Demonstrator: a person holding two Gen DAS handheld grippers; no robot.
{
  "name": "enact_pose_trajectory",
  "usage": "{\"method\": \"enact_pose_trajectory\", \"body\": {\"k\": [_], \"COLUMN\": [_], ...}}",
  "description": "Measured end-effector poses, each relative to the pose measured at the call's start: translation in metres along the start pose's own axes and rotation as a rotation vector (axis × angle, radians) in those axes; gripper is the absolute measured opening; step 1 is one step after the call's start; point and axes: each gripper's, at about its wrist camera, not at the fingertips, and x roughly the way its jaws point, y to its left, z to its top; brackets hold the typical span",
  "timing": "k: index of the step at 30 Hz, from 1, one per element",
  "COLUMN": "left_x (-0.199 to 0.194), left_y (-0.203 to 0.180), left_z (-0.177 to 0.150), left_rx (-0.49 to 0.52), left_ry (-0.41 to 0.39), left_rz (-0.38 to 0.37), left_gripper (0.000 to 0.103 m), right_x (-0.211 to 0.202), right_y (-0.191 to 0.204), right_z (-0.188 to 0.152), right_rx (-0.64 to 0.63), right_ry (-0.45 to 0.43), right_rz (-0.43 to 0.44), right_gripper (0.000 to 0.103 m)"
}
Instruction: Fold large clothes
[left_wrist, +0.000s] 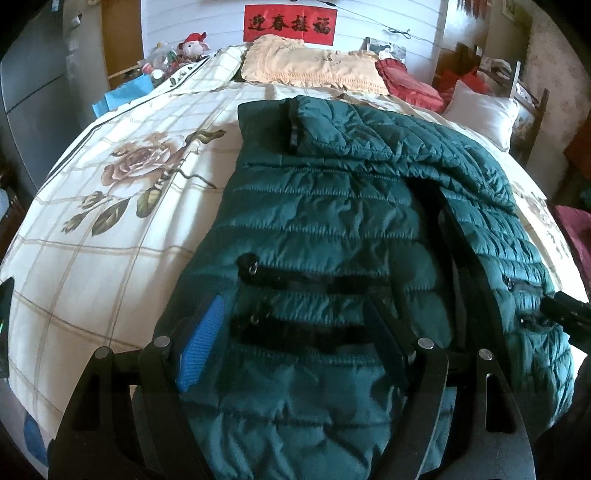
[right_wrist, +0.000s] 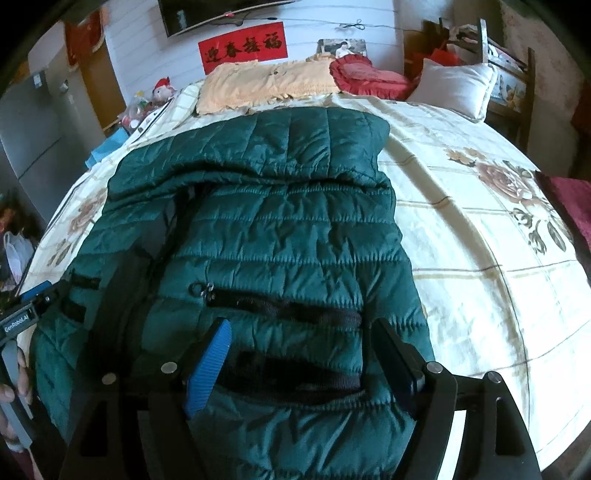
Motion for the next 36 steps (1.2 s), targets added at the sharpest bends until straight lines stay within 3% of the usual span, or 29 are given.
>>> {"method": "enact_pose_trajectory", "body": {"k": [36], "left_x": [-0.025], "left_y": [0.017], "left_z": [-0.034], "left_rx": [-0.027], "left_ry": [0.017], "left_rz": [-0.031], "left_gripper": [0.078], "right_x": [-0.031], "right_y": [-0.008], "right_z": [-0.044], "right_rx": [0.016], "right_ry": [0.047], "right_rz": [0.018], "right_gripper": [0.079]}}
